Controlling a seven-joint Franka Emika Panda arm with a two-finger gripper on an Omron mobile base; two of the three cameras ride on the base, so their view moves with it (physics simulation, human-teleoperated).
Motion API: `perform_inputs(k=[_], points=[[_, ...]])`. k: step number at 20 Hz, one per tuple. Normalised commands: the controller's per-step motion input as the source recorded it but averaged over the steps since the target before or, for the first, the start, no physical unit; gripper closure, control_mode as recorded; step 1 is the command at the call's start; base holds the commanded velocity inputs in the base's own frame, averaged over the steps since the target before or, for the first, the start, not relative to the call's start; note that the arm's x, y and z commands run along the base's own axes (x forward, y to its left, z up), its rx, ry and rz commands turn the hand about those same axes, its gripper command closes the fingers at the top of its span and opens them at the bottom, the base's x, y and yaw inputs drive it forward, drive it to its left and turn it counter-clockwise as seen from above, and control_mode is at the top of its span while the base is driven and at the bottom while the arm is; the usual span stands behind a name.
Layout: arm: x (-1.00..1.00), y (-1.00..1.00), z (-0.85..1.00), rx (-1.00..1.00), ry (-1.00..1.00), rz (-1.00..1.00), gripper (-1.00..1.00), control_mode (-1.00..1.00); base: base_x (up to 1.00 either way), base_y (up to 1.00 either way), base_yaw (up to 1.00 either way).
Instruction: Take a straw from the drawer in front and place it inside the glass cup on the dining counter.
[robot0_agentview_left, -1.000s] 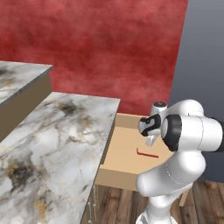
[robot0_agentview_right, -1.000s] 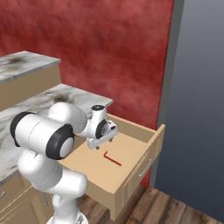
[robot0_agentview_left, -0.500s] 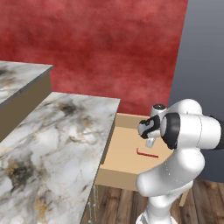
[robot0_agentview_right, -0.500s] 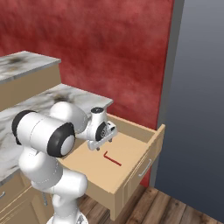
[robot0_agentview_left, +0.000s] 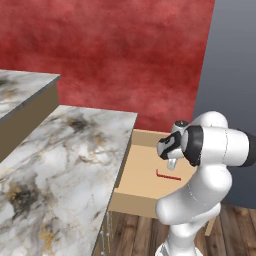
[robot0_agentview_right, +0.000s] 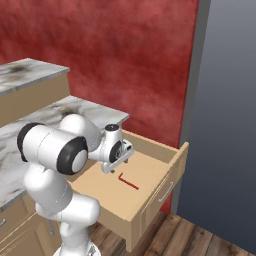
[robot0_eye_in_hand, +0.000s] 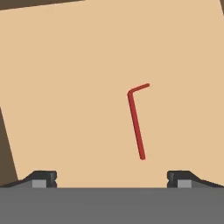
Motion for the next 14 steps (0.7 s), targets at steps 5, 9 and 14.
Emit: perform_inputs(k=[5,9,14], points=[[0.07,0.0,-0.1,0.0,0.0,0.04,-1.0,-1.0,0.0,0.0,0.0],[0.09,0.0,-0.12,0.0,0.0,0.04,-1.0,-1.0,0.0,0.0,0.0],[0.07,0.0,-0.15,0.0,0.0,0.03,-1.0,-1.0,0.0,0.0,0.0]])
